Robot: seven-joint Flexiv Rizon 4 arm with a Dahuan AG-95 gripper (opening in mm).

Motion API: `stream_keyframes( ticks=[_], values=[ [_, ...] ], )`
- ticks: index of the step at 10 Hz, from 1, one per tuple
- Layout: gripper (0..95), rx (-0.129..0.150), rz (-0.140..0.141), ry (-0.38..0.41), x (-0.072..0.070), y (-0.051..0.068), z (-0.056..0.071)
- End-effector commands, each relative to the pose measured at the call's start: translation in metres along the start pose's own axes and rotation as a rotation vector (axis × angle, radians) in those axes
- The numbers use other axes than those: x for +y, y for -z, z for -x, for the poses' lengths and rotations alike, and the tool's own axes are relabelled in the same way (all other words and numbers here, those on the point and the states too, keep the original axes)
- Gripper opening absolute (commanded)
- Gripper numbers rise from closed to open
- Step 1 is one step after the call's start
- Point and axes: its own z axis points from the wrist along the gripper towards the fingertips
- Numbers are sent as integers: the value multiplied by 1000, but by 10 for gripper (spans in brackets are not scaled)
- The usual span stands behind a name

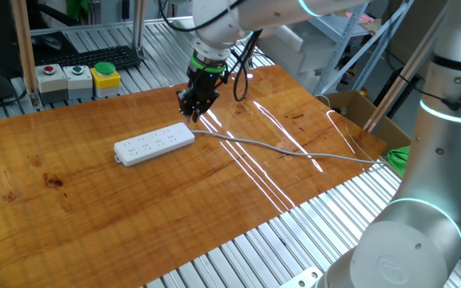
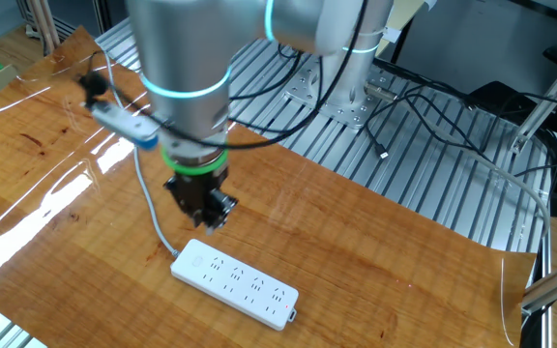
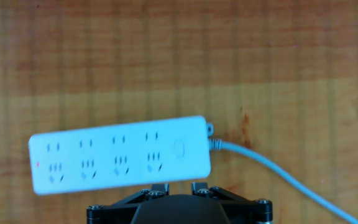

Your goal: Turn off the power strip by pressing the button

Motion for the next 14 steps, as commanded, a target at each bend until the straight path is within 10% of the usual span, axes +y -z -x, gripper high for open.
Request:
stream_keyframes(
  ticks=[1,14],
  values=[
    [380,-2,0,-3,-3,-4,7],
    [380,-5,2,-20,-10,-17,16]
  ],
)
